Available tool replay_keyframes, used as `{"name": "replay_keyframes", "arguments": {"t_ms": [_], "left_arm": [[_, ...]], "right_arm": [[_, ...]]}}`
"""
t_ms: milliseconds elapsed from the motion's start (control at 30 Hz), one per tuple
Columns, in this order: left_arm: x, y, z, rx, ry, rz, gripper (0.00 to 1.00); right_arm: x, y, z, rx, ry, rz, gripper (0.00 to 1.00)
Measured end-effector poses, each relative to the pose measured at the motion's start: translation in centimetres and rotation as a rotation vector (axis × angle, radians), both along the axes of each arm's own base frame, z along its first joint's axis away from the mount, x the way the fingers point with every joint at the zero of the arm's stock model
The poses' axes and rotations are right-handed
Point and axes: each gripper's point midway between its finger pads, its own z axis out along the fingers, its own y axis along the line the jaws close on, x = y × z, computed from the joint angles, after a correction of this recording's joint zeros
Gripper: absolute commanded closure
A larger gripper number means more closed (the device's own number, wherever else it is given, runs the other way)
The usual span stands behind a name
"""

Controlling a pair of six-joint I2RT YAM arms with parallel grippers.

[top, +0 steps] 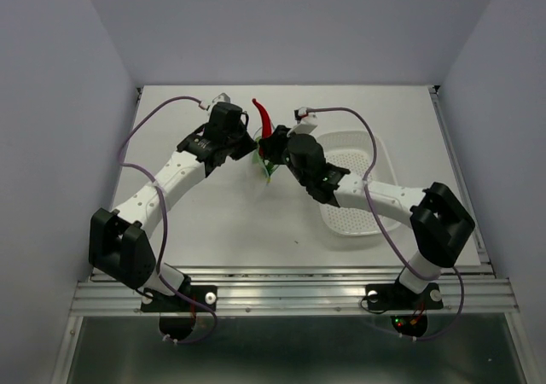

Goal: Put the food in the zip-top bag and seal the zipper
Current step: Place the fake vegetable in the zipper food storage bag.

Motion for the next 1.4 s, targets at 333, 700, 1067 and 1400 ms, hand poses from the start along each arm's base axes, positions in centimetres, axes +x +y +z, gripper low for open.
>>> {"name": "replay_keyframes", "arguments": {"t_ms": [333, 700, 1067, 1400], "left_arm": [[0.0, 0.2, 0.0, -0.014, -0.004, 0.024, 1.0], [-0.2, 0.4, -1.0, -0.017, 0.011, 0.044, 1.0], [-0.2, 0.7, -0.7, -0.039, -0.014, 0.071, 1.0], [-0.5, 0.6, 0.0, -0.061, -0.046, 0.054, 1.0]], "right_arm": [[0.0, -0.2, -3.5, -0.036, 0.105, -0.114, 0.57], [-1.4, 0.3, -5.2, -0.058, 0.194, -0.071, 0.53], [-3.2, 0.9, -4.3, -0.043, 0.225, -0.011, 0.52], [-2.8, 0.5, -2.7, -0.088, 0.21, -0.029, 0.26]]}}
